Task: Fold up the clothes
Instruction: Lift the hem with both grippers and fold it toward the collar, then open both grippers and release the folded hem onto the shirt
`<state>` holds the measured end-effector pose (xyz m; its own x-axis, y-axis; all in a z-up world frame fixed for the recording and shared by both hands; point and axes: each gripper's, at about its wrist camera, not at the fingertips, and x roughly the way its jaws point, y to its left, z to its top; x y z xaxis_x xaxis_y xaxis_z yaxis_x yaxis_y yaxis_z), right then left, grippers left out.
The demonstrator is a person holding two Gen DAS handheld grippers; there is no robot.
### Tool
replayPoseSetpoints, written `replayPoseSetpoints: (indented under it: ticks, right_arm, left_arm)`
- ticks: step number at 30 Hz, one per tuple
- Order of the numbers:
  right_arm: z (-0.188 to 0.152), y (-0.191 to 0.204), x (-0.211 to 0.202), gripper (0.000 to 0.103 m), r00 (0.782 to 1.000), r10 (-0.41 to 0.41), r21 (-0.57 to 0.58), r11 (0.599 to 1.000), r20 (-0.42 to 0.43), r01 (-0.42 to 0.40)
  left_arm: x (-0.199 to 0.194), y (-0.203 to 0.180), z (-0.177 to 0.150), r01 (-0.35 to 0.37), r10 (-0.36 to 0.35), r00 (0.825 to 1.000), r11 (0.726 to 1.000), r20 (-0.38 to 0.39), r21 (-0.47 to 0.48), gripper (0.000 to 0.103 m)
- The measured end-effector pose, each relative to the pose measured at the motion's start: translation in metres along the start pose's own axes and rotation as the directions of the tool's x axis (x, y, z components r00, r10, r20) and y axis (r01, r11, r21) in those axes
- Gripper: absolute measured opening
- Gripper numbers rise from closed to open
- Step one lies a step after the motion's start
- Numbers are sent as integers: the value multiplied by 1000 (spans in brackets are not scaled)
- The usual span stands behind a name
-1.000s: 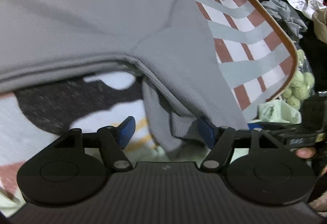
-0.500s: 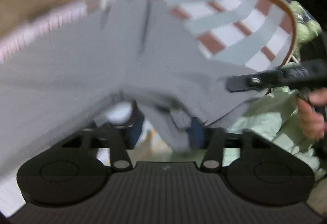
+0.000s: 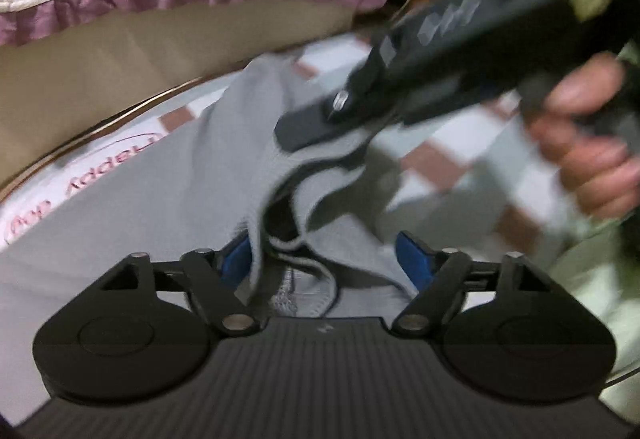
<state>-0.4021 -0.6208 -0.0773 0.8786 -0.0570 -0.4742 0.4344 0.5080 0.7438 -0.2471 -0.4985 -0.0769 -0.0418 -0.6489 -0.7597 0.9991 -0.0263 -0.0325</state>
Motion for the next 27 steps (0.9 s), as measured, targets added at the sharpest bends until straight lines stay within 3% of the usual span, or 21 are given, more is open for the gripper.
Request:
replayPoseSetpoints:
  ticks: [1,2,6,7,9,11,13,16,17,18,20,25,27]
  right_arm:
    - [5,0,4,10,1000,2,-12,1000,-16,-2]
    - [11,-3,7,10,1000,-11,-29,1000,-21,10]
    - [29,-23,14,11,996,-83,-72,994,-16,81]
    - [32,-31,14,17,995,-96,-78,992,-7,95]
    - [31,-40,5,19,985,-164,-122,978,58,170]
    - [24,-43,-6,41,973,-199,-199,955,117,219]
    - [11,-45,-17,48,967,-199,-279,930,162,238]
    - [-4,-52,-16,54,966,-211,-366,896,149,252]
    - [-9,-54,-15,54,965,-220,-391,883,144,260]
    - [-13,-57,-14,54,964,-229,-415,870,138,266]
    - [-14,-64,-8,55,965,-232,-428,865,121,262]
    - [-14,-69,9,55,959,-248,-465,838,139,285]
    - [-10,-75,13,57,959,-249,-463,839,137,285]
  left_arm:
    - [10,11,4,1,-2,1000,1000,-29,-20,24]
    - [19,23,8,2,-5,998,999,-59,-39,14]
    - [43,53,11,9,-17,997,995,-81,-98,10]
    - [47,59,11,13,-22,997,994,-80,-105,10]
    - [54,69,11,22,-32,996,992,-79,-120,10]
    - [62,79,11,32,-42,996,990,-77,-135,10]
    - [64,88,11,58,-70,995,985,-68,-162,13]
    - [62,110,10,53,-67,997,962,-41,-267,16]
    - [62,118,9,50,-62,998,951,-31,-306,22]
    - [62,126,7,43,-55,998,936,-24,-348,36]
    - [64,142,1,18,-28,999,900,-17,-436,48]
    - [41,156,-8,8,44,995,845,85,-534,49]
    - [28,152,-12,36,31,993,842,115,-539,58]
